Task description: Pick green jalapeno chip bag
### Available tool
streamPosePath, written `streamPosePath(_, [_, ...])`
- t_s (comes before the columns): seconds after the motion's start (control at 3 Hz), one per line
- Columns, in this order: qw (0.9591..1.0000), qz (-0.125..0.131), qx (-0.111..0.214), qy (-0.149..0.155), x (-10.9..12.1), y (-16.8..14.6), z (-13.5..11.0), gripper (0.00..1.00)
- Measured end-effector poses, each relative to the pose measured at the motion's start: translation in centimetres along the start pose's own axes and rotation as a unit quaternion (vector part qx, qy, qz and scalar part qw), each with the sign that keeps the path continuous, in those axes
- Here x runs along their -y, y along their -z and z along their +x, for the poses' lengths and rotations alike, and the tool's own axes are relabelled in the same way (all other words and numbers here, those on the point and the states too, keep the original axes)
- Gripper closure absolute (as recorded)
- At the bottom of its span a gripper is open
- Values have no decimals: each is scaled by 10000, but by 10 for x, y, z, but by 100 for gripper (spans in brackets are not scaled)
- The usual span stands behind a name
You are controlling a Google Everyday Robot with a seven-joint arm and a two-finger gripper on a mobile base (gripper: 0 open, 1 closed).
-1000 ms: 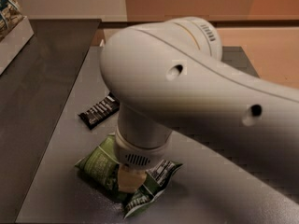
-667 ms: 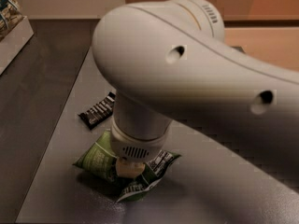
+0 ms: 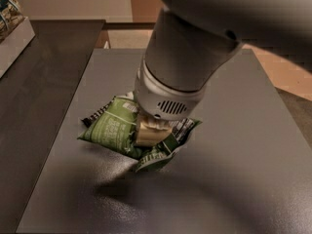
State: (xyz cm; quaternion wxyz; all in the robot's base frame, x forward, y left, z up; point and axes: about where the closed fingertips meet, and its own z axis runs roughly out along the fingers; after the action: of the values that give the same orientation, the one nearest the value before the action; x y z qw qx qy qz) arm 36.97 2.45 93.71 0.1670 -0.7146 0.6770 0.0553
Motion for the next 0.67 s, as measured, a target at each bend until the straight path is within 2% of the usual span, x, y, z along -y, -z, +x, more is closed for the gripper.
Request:
streamPosePath(0.33, [9989,297,137,349,24,48,1,100])
streamPosePath(0.67, [9966,549,122,609,39,90,3,100])
